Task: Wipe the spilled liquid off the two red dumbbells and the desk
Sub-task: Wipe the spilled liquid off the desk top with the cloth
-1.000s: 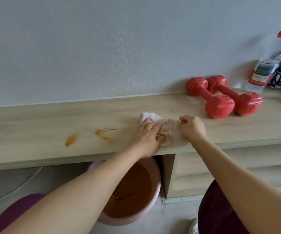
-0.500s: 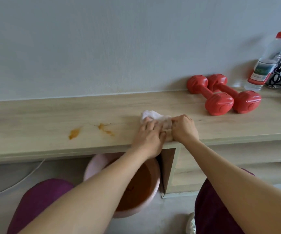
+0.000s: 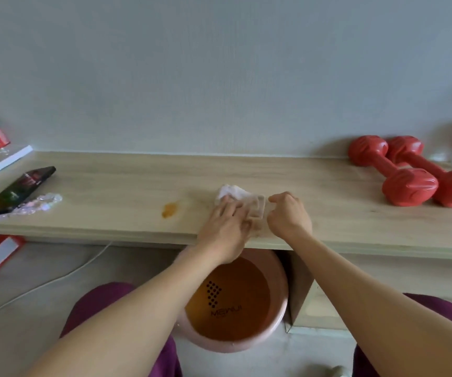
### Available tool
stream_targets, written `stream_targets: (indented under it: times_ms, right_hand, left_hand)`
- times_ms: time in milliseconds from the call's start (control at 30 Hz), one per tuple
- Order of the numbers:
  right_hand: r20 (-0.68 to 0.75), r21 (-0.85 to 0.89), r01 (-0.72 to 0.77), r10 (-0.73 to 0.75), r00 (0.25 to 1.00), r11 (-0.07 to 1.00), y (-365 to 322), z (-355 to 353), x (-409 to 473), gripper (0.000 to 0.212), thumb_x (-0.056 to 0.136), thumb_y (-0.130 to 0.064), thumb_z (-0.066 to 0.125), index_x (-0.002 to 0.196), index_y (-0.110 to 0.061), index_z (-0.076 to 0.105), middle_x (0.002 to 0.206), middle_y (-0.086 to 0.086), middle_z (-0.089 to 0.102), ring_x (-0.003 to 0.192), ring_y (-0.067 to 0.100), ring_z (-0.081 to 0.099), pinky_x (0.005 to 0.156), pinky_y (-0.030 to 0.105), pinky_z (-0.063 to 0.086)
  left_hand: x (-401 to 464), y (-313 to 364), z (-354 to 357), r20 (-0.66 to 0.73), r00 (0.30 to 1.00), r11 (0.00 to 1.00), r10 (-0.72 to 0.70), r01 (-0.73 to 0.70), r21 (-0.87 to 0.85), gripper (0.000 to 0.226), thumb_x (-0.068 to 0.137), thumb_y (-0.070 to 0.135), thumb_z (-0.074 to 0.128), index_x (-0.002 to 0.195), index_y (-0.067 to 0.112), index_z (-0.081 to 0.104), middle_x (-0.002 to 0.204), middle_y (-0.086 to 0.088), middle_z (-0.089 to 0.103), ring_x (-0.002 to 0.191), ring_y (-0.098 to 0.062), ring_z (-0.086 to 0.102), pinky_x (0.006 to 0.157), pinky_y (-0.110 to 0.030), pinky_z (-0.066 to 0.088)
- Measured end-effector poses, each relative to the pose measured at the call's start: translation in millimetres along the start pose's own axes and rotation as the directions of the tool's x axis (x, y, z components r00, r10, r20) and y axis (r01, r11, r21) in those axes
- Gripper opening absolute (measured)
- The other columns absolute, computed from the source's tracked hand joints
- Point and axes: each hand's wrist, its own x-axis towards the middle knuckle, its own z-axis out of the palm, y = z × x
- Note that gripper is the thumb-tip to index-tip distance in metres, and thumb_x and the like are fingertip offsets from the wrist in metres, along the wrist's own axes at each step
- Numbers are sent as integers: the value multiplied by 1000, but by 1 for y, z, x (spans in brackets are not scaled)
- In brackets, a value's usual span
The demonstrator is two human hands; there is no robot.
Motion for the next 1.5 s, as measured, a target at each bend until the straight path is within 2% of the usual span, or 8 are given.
stream_targets:
  times_ms: [100,333,667,867,1100,1233,1333,1500]
  right_hand:
    - [29,-41,39,-38,999,998,-12,12,1,50,84,5,40,128,-14,54,135,2,48,123,22,44,88,37,49]
    - [125,-198,89,-65,990,976,-30,27,4,39,84,4,37,112,-11,58,124,5,48,116,27,44,71,33,41]
    - [57,-310,107,-94,994,945,-32,34,1,40,88,0,39,119,-18,57,124,2,49,118,26,43,68,31,39]
    - [79,-342,121,-100,992,932,-30,31,3,43,87,1,39,120,-20,57,122,1,49,116,25,43,64,32,40]
    - [106,-313,135,-107,989,940,-26,27,6,41,92,-5,37,120,-26,58,127,-4,50,120,22,42,66,32,39]
    - [123,-314,158,-125,984,936,-20,26,5,40,92,-5,38,118,-28,57,130,-5,48,120,22,42,63,32,40]
    - [136,-330,160,-121,983,930,-23,26,6,41,92,-3,38,122,-25,56,132,-3,47,123,23,40,66,32,41]
    - [150,-308,157,-115,982,938,-22,27,11,43,91,-4,38,125,-25,55,133,-4,47,124,22,39,70,32,41]
  left_hand:
    - [-3,-29,-17,64,998,1000,16,-17,7,47,100,40,21,145,27,27,154,6,20,143,-19,16,115,-39,22]
    - [21,-107,-44,7,923,911,-386,380,158,45,100,34,20,138,14,32,153,-3,19,139,-27,16,112,-38,20]
    - [-5,-91,-32,-6,995,993,-102,101,-64,39,100,26,30,135,10,37,152,-2,21,138,-21,19,111,-35,24]
    - [14,-136,-42,-37,822,818,-569,570,78,54,88,37,32,137,15,34,150,-10,24,139,-33,17,115,-41,21]
    - [4,-71,-24,9,1000,998,-3,3,-67,42,99,18,35,140,8,36,153,-6,21,142,-21,12,113,-27,13]
    - [-3,-126,-42,-23,969,968,-246,245,-55,41,98,21,32,138,11,37,152,-7,23,139,-25,22,110,-31,25]
    - [5,-133,-42,-106,813,815,-573,579,37,48,97,30,28,140,11,31,151,-10,20,139,-31,13,114,-38,18]
    - [16,-63,-16,-50,968,967,-244,240,-88,35,94,19,39,127,9,45,140,-11,35,133,-31,27,106,-32,26]
